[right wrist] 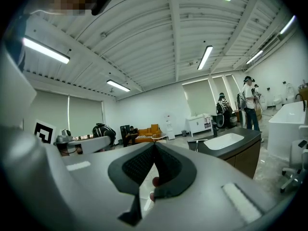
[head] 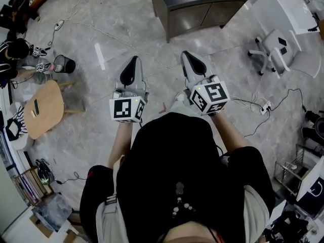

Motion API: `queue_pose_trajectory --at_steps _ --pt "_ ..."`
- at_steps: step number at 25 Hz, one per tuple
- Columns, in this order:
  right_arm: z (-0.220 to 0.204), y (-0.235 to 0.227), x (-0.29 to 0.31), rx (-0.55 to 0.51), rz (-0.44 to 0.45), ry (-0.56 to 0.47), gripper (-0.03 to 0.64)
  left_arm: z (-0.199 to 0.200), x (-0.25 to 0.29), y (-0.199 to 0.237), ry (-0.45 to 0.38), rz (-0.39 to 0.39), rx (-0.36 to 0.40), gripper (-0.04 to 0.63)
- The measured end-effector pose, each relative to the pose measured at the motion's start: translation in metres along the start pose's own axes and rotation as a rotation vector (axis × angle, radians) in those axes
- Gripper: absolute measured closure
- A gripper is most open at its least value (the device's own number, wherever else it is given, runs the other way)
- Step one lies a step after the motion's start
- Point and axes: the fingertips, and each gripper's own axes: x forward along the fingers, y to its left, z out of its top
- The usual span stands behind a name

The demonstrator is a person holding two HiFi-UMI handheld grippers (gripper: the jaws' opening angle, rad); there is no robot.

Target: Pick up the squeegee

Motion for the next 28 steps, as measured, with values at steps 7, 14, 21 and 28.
queue_pose_trajectory --at_steps 7,14,21,28 --pt "0.014 -0.037 0.021 0.004 0.053 -0.001 0.615 0.001 0.042 -0.008 0.001 0.053 0.019 0.594" --pt "0.022 -0.077 0.034 0.009 0.088 0.004 0.615 -0.003 0.078 -0.024 -0.005 0.088 0.021 0.594" --pt "0.027 -0.094 0.040 0.014 0.100 0.000 0.615 0.001 0.099 -0.029 -0.016 0.102 0.024 0.594" --pt "0.027 -0.115 0.038 0.011 0.085 0.004 0.615 -0.003 0.118 -0.037 -0.021 0.097 0.024 0.594"
